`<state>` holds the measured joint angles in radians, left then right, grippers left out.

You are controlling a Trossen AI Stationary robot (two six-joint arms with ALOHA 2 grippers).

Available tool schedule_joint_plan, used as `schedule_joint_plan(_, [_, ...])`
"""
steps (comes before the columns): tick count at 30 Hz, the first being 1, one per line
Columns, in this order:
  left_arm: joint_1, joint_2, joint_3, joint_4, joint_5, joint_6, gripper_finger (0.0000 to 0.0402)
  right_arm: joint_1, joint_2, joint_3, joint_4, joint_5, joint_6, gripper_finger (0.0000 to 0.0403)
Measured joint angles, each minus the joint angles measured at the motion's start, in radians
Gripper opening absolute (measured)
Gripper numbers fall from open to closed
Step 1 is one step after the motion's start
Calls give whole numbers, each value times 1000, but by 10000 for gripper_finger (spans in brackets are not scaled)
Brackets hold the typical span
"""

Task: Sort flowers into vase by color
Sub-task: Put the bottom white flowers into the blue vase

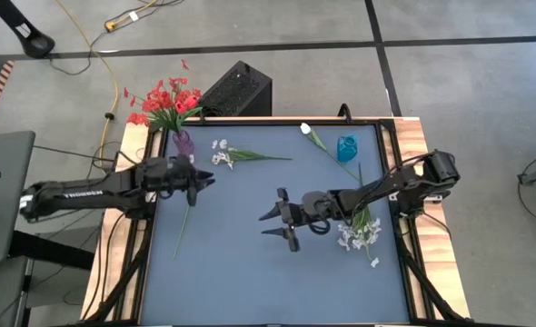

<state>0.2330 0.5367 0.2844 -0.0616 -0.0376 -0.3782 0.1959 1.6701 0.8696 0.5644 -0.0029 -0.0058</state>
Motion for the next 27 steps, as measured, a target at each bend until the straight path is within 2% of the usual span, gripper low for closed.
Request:
schedule_joint_plan(5, [-167, 31, 0, 64, -114, 52, 112, 5, -96, 0, -219, 1, 93, 205])
schedule_joint_plan(9, [-279, 85, 0, 136, -149, 101, 112, 15, -186, 1, -463, 30, 220, 205])
schedule_joint_plan(15, [-434, 233, 0, 321, -252, 218, 112, 29, -290, 1, -866, 63, 277, 205])
schedule_joint_plan(18, [-469, 315, 0, 443, -255, 299, 112, 18, -321, 1, -1045, 79, 188, 205])
schedule_joint_plan(23, [-479, 420, 0, 583, -192, 354, 112, -18, -332, 1, -1262, 176, -45, 205])
schedule_joint_plan(27, [-479, 460, 0, 607, -192, 356, 112, -57, -315, 1, -1376, 190, -390, 205])
